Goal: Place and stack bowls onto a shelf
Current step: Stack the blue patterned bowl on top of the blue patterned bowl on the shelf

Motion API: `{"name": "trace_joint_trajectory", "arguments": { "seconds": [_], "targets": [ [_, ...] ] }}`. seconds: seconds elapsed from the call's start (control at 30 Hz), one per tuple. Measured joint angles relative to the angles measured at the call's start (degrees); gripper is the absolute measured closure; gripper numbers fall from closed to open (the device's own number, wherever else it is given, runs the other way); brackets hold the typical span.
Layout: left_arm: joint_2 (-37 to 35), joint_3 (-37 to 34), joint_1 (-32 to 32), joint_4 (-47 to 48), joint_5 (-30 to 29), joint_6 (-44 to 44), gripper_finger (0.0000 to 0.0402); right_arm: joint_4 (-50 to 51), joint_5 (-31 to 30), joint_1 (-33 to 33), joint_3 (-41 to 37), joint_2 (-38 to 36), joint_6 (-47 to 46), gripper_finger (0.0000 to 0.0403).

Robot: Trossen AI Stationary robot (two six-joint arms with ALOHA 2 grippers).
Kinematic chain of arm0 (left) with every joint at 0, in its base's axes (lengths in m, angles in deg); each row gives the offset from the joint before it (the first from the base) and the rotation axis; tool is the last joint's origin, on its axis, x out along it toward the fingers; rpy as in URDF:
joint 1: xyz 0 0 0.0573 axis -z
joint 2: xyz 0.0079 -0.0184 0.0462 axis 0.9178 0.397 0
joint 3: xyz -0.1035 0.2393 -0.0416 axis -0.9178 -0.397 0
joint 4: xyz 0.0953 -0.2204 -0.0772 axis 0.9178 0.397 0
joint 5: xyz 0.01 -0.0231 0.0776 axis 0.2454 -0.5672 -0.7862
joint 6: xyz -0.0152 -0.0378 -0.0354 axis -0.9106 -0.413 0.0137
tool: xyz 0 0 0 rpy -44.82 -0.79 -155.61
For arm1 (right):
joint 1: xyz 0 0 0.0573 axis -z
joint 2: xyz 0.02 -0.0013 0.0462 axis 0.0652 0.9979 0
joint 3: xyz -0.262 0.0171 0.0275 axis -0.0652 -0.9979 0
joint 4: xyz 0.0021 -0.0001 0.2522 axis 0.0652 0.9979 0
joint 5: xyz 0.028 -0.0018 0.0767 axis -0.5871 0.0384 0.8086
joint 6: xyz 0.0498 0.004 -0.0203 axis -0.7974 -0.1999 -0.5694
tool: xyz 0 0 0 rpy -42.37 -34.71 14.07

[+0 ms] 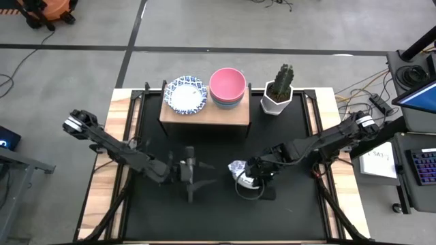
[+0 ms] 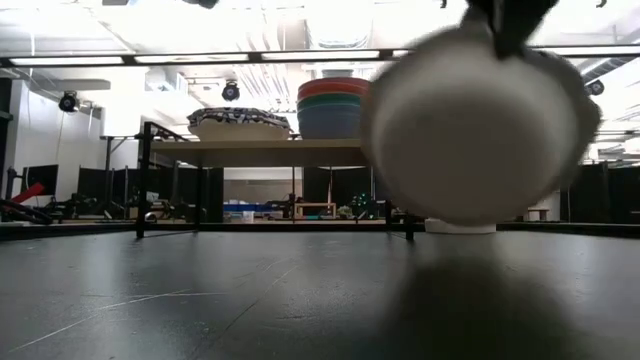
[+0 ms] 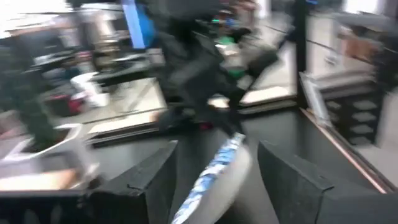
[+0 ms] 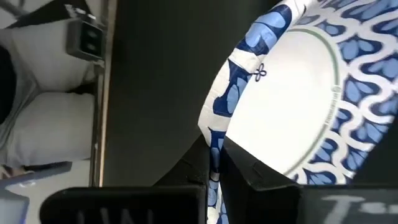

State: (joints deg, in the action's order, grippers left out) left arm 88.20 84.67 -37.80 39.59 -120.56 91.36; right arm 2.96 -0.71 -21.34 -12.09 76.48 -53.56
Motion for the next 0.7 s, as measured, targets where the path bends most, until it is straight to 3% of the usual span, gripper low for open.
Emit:
{"name": "trace_joint_trajectory", "arguments": {
  "seconds": [0.1,0.47,0.6,0.7],
  "targets": [
    [5.4,4.0,-1.4,1.2,6.5,2.2,0.0194,-1.7,0.2,0.0,1.8,0.1,4.3,0.0390],
    [18.4,18.9,-7.3,19.9,8.9,1.0,0.0210,-1.1,0.2,0.0,3.4,0.2,8.7,0.0390],
    [18.8,20.2,-7.4,21.3,8.9,1.0,0.0244,-1.2,0.1,0.0,3.1,0.2,9.0,0.0390],
    [18.7,20.1,-7.4,21.6,8.9,1.5,0.0294,-1.3,-0.4,0.0,3.0,0.2,10.0,0.0390]
  ]
}}
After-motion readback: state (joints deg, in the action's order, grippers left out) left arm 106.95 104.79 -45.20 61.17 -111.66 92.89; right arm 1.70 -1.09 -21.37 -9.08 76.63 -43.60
